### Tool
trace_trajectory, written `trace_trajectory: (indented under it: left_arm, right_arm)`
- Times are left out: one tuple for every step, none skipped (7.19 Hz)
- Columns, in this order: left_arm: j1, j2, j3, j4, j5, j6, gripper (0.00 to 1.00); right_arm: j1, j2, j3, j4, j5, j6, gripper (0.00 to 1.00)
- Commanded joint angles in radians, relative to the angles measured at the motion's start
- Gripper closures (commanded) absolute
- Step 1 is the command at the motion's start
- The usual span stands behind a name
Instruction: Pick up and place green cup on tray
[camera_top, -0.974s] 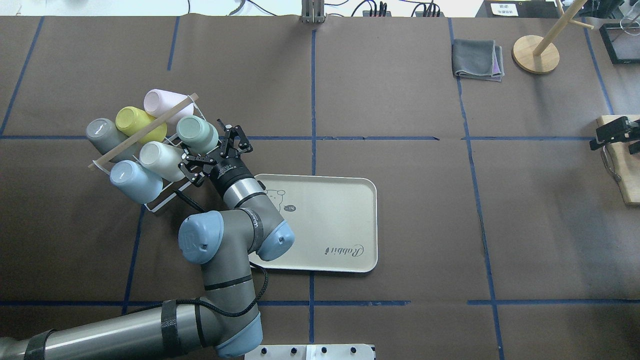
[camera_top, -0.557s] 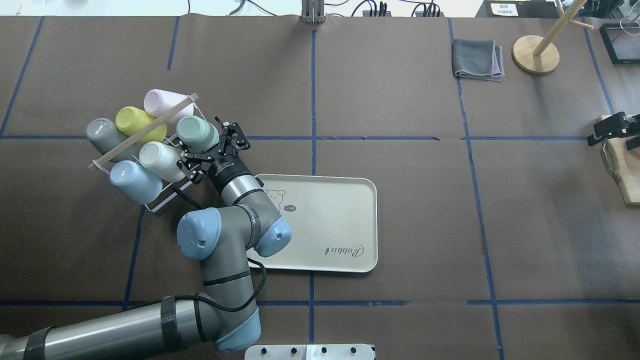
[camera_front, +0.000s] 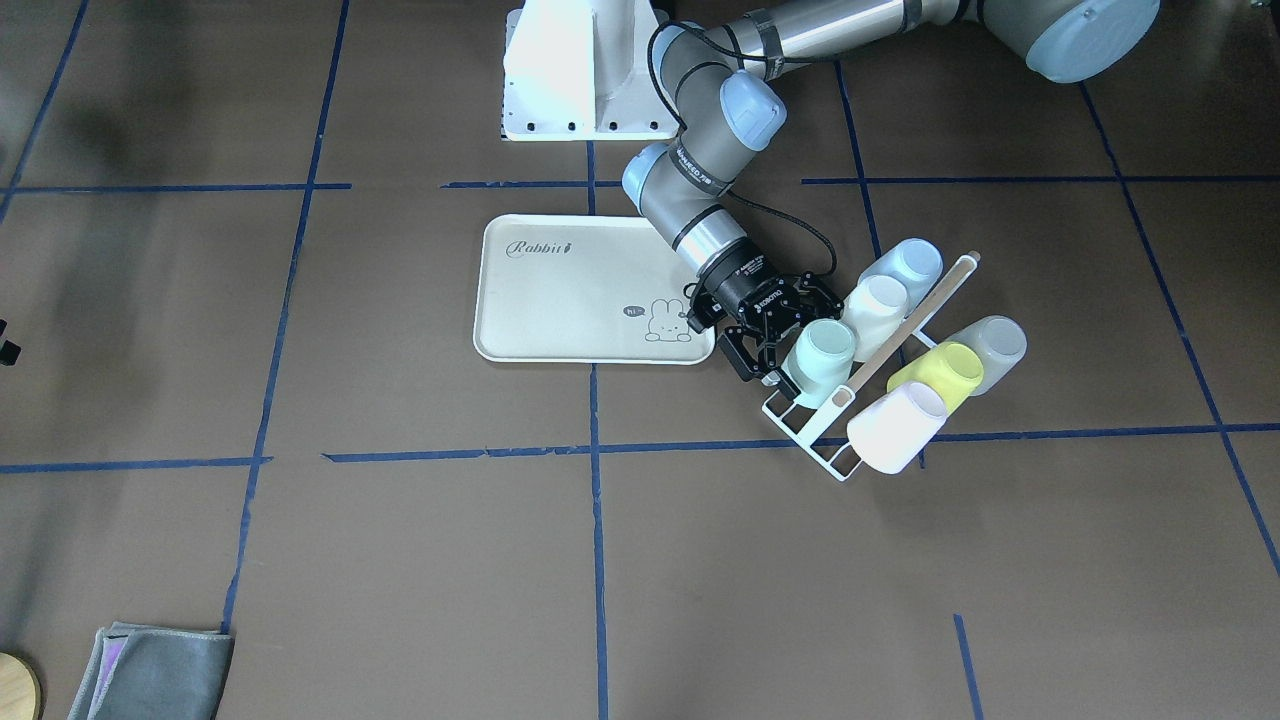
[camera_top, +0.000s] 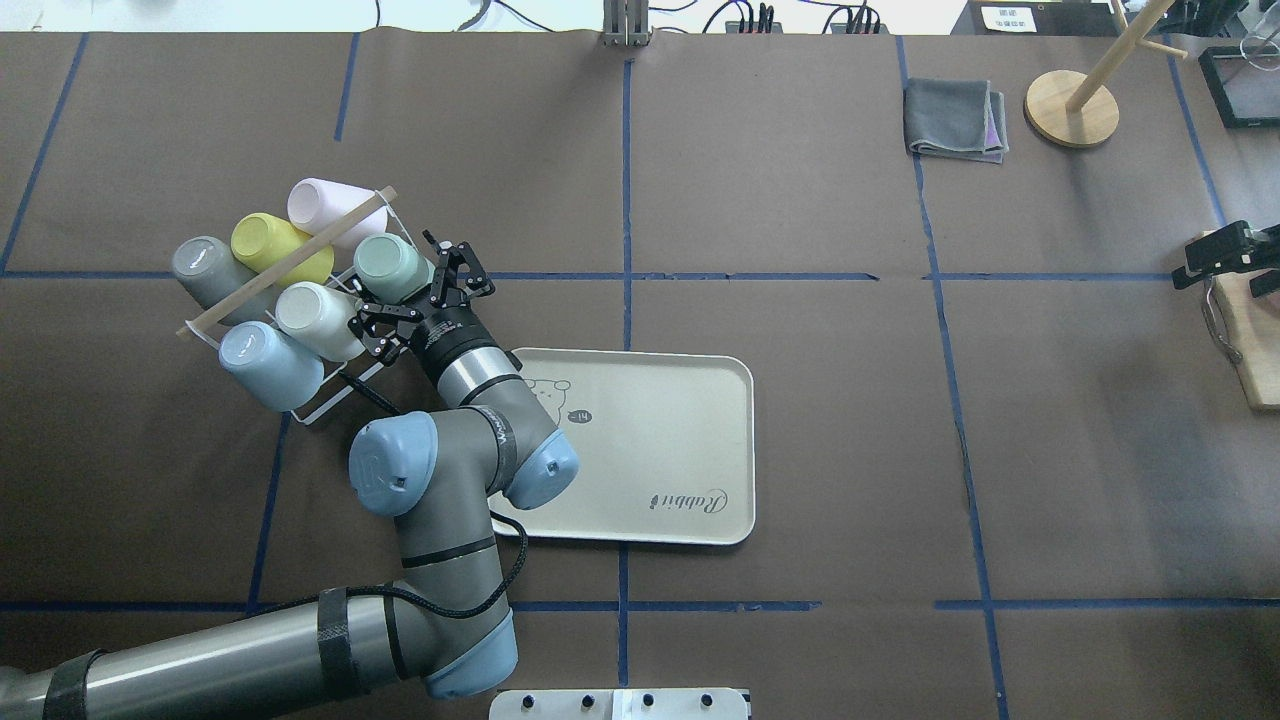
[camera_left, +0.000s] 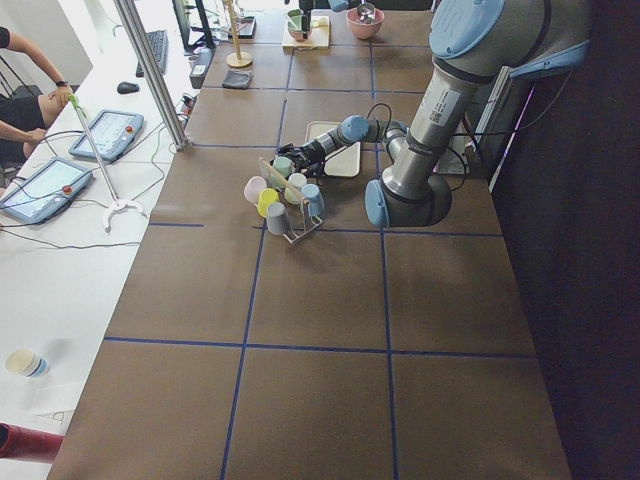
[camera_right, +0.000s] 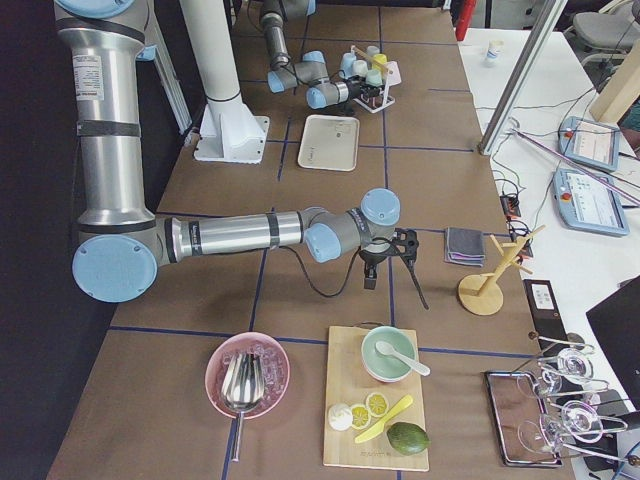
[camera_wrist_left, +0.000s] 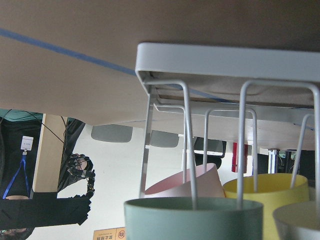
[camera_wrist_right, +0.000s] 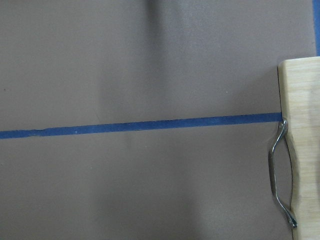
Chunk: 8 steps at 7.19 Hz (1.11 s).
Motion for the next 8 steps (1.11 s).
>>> trace_trajectory:
  left_arm:
    - [0.0, 0.008, 0.0, -0.013, 0.0, -0.002, 0.03]
    - [0.001, 0.01, 0.002, -0.016, -0.001, -0.002, 0.03]
    - [0.001, 0.01, 0.002, -0.016, -0.001, -0.002, 0.03]
    - [0.001, 0.008, 0.002, -0.016, 0.0, -0.002, 0.08]
    - [0.001, 0.008, 0.002, -0.016, 0.0, -0.002, 0.12]
    - [0.0, 0.008, 0.002, -0.015, 0.0, -0.002, 0.18]
    - [-0.002, 0.004, 0.0, -0.015, 0.0, -0.002, 0.24]
    - [-0.011, 0.004, -0.004, -0.015, 0.0, -0.002, 0.29]
  right_arm:
    - [0.0, 0.0, 0.0, 0.0, 0.0, 0.0, 0.0]
    - [0.0, 0.002, 0.0, 0.0, 0.0, 0.0, 0.0]
    - [0.0, 0.002, 0.0, -0.002, 0.0, 0.001, 0.0]
    - [0.003, 0.002, 0.0, -0.002, 0.002, 0.002, 0.0]
    - [0.005, 0.002, 0.0, -0.002, 0.009, 0.003, 0.0]
    - [0.006, 0.002, 0.0, -0.003, 0.023, 0.003, 0.0]
    - [0.008, 0.002, 0.0, -0.003, 0.034, 0.008, 0.0]
    - [0.008, 0.008, 0.0, -0.005, 0.035, 0.009, 0.0]
